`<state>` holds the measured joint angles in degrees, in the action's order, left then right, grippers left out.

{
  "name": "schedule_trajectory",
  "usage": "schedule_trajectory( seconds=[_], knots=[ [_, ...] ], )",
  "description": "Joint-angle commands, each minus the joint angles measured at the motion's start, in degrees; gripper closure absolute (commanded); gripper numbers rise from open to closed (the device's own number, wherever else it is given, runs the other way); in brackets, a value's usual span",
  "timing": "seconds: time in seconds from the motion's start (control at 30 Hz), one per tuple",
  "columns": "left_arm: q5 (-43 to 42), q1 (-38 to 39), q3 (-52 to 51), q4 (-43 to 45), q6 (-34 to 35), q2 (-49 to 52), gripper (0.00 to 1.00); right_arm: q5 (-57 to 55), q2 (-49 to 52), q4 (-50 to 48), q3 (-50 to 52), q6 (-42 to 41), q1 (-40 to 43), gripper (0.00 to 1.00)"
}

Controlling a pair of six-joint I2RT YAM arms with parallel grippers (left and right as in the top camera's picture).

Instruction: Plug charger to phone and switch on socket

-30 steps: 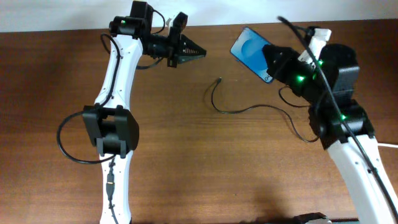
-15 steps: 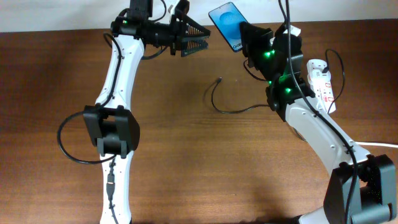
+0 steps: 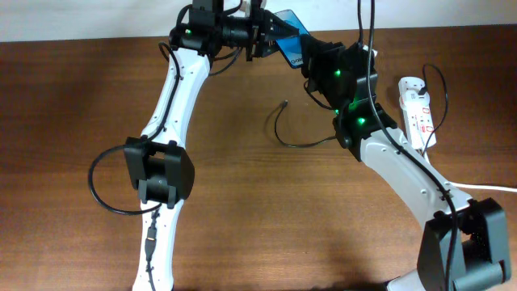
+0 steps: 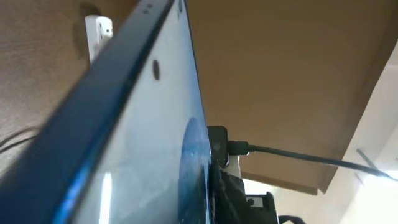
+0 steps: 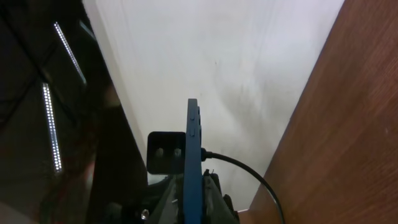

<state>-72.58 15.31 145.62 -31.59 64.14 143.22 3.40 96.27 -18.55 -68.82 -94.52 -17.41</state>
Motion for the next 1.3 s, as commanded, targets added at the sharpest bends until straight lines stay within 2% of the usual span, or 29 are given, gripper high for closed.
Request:
schedule_trajectory(
  seconds=[0.0, 0.13, 0.27, 0.33, 0.37, 0.47, 0.5, 0.53, 0.6, 0.7, 0.77, 0.87, 0.9, 0.97, 1.07, 1.17, 1.27],
  knots=[
    [2.80, -0.33, 0.79, 0.96, 2.75, -0.39, 0.79, -0.66, 0.81, -0.35, -1.27, -2.01, -0.42, 0.96],
    [11.47, 0.74, 0.79, 1.01, 3.34, -0.39, 0.79, -1.11, 0.83, -0.35, -1.27, -2.03, -1.88, 0.96],
    [14.38, 1.42, 0.79, 1.64, 4.20, -0.39, 0.80, -0.81, 0.85, 0.94, -1.27, -1.97, -1.86, 0.96],
    [14.34, 1.42, 0.79, 1.62, 4.22, -0.39, 0.85, -0.68, 0.85, 1.42, -1.27, -1.97, -2.10, 0.96],
    [14.21, 1.42, 0.79, 1.62, 4.22, -0.39, 0.99, -0.63, 0.85, 1.62, -1.27, -1.99, -2.10, 0.96],
    [13.90, 1.42, 0.79, 1.62, 4.22, -0.39, 1.00, -0.68, 0.85, 2.60, -1.27, -1.75, -2.08, 0.95],
    [13.86, 1.42, 0.79, 1.62, 4.22, -0.39, 1.00, -0.68, 0.85, 2.97, -1.27, -1.51, -2.08, 0.85],
    [13.53, 1.40, 0.79, 1.62, 4.17, -0.39, 1.00, -0.70, 0.85, 3.10, -1.27, 0.57, -2.08, 0.71],
    [11.72, -1.73, 0.79, 1.57, 0.39, -0.39, 1.00, -0.46, 0.85, 8.33, -1.27, 8.72, -0.70, 0.51],
    [8.61, -6.16, 0.79, 1.05, -5.46, -0.39, 1.00, 2.99, 0.85, 13.09, -1.27, 21.00, 2.43, 0.32],
    [3.72, -9.92, 0.79, -4.02, -11.65, -0.39, 1.00, 3.06, 0.85, 22.16, -1.27, 29.35, 6.14, 0.21],
    [2.93, -13.33, 0.79, -17.99, -24.79, -0.39, 1.00, 8.02, 0.87, 26.99, -1.25, 46.12, 8.74, 0.20],
    [3.87, -14.38, 0.63, -24.70, -30.34, -0.39, 1.00, 9.18, 1.01, 28.59, -1.25, 49.31, 8.76, 0.22],
    [3.96, -15.26, 0.63, -32.70, -38.95, -0.39, 1.00, 13.55, 3.43, 29.70, -1.25, 49.79, 8.76, 0.28],
    [4.00, -15.39, 0.63, -37.62, -41.99, -0.39, 1.00, 23.47, 11.02, 24.35, -1.25, 49.42, 8.76, 0.35],
    [4.98, -15.32, 0.63, -37.73, -41.97, -0.39, 1.00, 30.88, 18.80, 19.41, -1.25, 44.48, 8.74, 0.45],
    [8.07, -15.30, 0.63, -38.03, -41.94, -0.39, 1.00, 31.82, 23.52, 15.85, -1.27, 41.20, 8.07, 0.50]
  ],
)
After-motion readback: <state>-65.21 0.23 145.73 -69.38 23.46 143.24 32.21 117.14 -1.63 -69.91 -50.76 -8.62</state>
